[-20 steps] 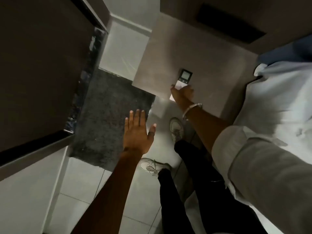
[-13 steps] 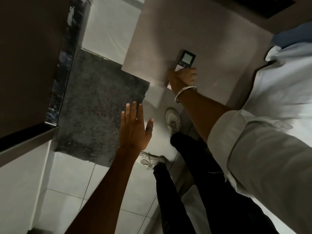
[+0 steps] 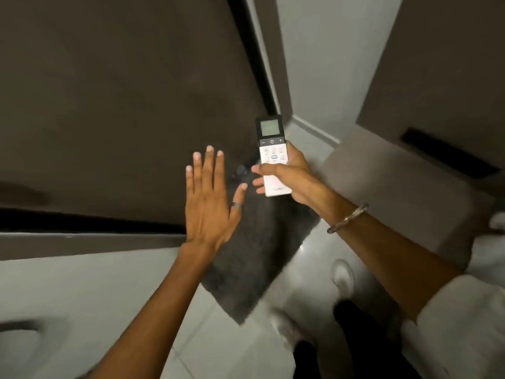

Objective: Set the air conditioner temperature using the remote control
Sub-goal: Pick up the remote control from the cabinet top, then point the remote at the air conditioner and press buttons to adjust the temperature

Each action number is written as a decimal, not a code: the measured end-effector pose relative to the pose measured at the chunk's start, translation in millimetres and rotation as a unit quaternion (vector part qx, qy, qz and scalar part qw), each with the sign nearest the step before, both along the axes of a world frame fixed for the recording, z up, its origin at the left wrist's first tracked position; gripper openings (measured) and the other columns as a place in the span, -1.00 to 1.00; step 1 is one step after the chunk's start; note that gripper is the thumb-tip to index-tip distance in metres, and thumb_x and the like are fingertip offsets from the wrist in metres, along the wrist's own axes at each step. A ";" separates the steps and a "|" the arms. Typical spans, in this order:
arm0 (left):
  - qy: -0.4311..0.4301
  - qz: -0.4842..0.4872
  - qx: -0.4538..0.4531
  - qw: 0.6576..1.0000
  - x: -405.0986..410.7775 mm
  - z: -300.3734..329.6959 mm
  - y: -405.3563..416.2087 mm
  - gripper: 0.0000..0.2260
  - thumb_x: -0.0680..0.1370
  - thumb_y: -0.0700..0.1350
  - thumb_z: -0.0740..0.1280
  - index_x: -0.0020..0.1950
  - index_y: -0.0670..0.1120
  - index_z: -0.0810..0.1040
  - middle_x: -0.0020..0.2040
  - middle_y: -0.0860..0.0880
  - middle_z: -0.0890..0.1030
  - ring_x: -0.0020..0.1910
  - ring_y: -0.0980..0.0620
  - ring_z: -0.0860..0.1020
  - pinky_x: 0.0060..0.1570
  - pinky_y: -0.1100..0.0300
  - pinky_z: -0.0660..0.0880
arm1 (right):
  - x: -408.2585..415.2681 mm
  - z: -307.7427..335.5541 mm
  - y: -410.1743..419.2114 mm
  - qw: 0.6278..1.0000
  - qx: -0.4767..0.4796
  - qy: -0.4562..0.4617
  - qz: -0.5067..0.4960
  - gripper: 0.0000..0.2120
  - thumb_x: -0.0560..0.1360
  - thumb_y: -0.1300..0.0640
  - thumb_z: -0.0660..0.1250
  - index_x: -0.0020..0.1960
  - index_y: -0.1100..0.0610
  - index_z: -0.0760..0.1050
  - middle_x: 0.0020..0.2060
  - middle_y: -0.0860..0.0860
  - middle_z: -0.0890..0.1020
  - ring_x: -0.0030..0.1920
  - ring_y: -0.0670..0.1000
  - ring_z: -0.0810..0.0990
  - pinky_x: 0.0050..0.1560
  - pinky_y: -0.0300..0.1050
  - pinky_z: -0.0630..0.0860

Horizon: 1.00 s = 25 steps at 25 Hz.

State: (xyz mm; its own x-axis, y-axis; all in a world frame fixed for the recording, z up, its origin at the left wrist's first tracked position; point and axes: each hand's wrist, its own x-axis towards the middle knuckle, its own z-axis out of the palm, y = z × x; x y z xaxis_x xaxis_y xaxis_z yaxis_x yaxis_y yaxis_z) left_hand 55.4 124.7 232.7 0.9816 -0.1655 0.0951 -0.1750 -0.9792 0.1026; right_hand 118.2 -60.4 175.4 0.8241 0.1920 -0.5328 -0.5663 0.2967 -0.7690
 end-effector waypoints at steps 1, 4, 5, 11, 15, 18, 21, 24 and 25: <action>-0.064 0.001 0.006 0.998 9.4 49.5 15.3 -0.34 0.70 0.19 0.10 0.69 -0.14 0.05 0.71 -0.14 0.01 0.70 -0.13 -0.12 0.68 -0.09 -0.12 | 9.6 56.3 14.1 0.998 0.015 -0.066 0.019 -0.49 0.44 0.42 0.59 0.25 0.06 0.50 -0.03 0.19 0.76 -0.28 0.20 0.83 -0.32 0.08 0.75; -0.240 0.010 0.032 0.970 20.7 197.2 55.9 -0.33 0.70 0.20 0.10 0.68 -0.14 0.04 0.71 -0.15 0.02 0.70 -0.14 -0.11 0.68 -0.05 -0.16 | 20.4 224.5 46.8 0.967 0.032 -0.245 0.062 -0.50 0.47 0.37 0.59 0.24 -0.01 0.48 0.01 0.20 0.75 -0.30 0.13 0.81 -0.27 0.06 0.76; -0.288 0.017 0.037 0.957 19.2 243.7 66.0 -0.33 0.70 0.20 0.11 0.68 -0.14 0.04 0.71 -0.15 0.03 0.70 -0.14 -0.10 0.68 -0.05 -0.16 | 17.7 273.9 54.9 0.953 0.034 -0.292 0.072 -0.52 0.49 0.36 0.58 0.23 0.00 0.47 0.00 0.20 0.73 -0.31 0.11 0.79 -0.24 0.08 0.76; -0.500 0.085 0.061 0.860 -29.3 468.2 120.7 -0.32 0.68 0.16 0.14 0.68 -0.18 0.07 0.70 -0.17 0.06 0.69 -0.18 -0.05 0.67 -0.13 -0.07 | -26.5 508.9 96.8 0.863 0.040 -0.492 0.110 -0.53 0.51 0.40 0.53 0.30 0.26 0.37 -0.09 0.20 0.65 -0.36 0.17 0.69 -0.29 0.13 0.73; -0.603 0.115 0.081 0.785 -62.9 559.6 141.7 -0.31 0.66 0.17 0.17 0.67 -0.19 0.11 0.69 -0.19 0.09 0.69 -0.21 -0.01 0.67 -0.17 -0.04 | -57.0 607.1 117.1 0.804 0.054 -0.583 0.103 -0.56 0.52 0.39 0.52 0.29 0.24 0.39 -0.14 0.18 0.64 -0.41 0.14 0.67 -0.33 0.06 0.71; -0.628 0.146 0.090 0.759 -82.0 591.2 147.7 -0.30 0.65 0.16 0.19 0.67 -0.19 0.11 0.69 -0.19 0.07 0.68 -0.23 0.00 0.66 -0.18 -0.06 | -78.8 644.0 129.4 0.781 0.081 -0.612 0.099 -0.62 0.54 0.26 0.51 0.26 0.17 0.41 -0.17 0.17 0.66 -0.41 0.14 0.68 -0.31 0.08 0.71; -0.632 0.152 0.096 0.754 -91.2 592.6 151.6 -0.30 0.64 0.15 0.22 0.66 -0.19 0.13 0.69 -0.19 0.08 0.68 -0.22 0.00 0.66 -0.19 -0.05 | -92.0 653.5 139.8 0.770 0.114 -0.613 0.138 -0.67 0.54 0.07 0.33 0.27 0.11 0.41 -0.19 0.20 0.68 -0.38 0.17 0.68 -0.34 0.07 0.71; -0.634 0.153 0.111 0.750 -95.5 586.2 156.2 -0.31 0.64 0.14 0.22 0.66 -0.19 0.15 0.68 -0.19 0.10 0.68 -0.22 0.01 0.66 -0.20 -0.01 | -94.1 651.0 143.4 0.771 0.122 -0.607 0.151 -0.66 0.54 0.03 0.23 0.27 0.14 0.41 -0.22 0.20 0.68 -0.39 0.19 0.67 -0.36 0.07 0.70; -0.633 0.155 0.115 0.750 -95.7 584.6 157.2 -0.31 0.64 0.15 0.22 0.66 -0.19 0.15 0.68 -0.19 0.10 0.68 -0.22 0.02 0.66 -0.20 0.00 | -92.7 649.6 144.4 0.773 0.117 -0.606 0.147 -0.67 0.54 0.02 0.22 0.25 0.14 0.42 -0.23 0.20 0.68 -0.39 0.19 0.67 -0.35 0.08 0.70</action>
